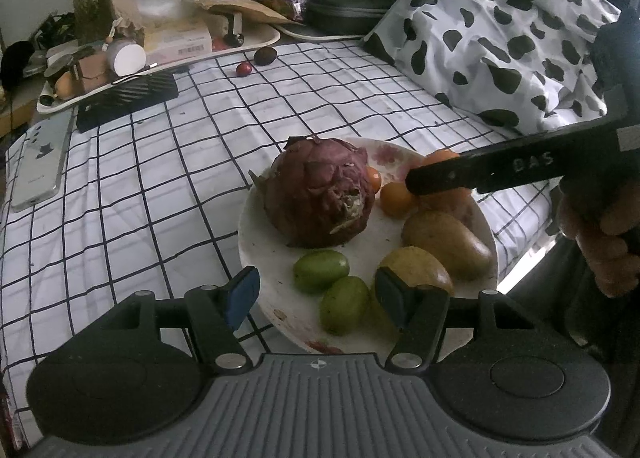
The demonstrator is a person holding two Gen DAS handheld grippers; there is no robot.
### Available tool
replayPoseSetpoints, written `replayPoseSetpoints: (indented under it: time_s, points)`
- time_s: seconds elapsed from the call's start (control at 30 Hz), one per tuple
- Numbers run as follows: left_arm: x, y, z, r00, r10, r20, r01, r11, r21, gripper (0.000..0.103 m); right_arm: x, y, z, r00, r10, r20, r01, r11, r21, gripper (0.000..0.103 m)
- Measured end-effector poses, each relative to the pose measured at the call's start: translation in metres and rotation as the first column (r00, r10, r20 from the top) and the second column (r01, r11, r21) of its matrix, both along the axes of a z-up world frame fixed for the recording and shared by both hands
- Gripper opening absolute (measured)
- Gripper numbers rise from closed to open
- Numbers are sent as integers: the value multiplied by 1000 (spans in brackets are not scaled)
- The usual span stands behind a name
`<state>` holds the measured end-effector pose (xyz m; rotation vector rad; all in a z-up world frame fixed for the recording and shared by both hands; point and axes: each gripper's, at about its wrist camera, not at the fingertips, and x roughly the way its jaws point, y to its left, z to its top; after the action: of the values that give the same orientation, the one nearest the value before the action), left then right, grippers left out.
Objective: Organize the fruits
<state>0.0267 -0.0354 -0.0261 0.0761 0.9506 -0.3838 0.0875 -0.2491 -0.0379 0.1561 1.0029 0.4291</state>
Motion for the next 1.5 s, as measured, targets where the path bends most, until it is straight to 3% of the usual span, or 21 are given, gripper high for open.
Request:
replayPoseSetpoints:
  time_s: [0.57, 0.9, 1.1, 1.23, 1.5]
  points:
    - [2, 2, 2, 1000, 6, 9, -6, 1000, -2, 62, -1, -1, 8, 998, -8, 58, 8, 1000, 7, 93]
    - [-1, 3, 8, 998, 28, 50, -27, 1000, -17, 62, -2, 4, 9, 996, -8, 84, 12, 999, -51, 103]
    - [0, 6, 12, 995, 59, 86, -58, 998, -16, 62, -3, 6, 10, 994, -11, 113, 21, 995, -93, 103]
    - [0, 8, 14, 990, 87, 111, -86, 996, -9, 71, -2, 6, 10, 993, -12, 121, 26, 993, -113, 103]
    - [0, 7, 15, 986, 100, 131, -104, 994, 19, 73, -3, 10, 9, 992, 3, 127, 15, 990, -141, 103]
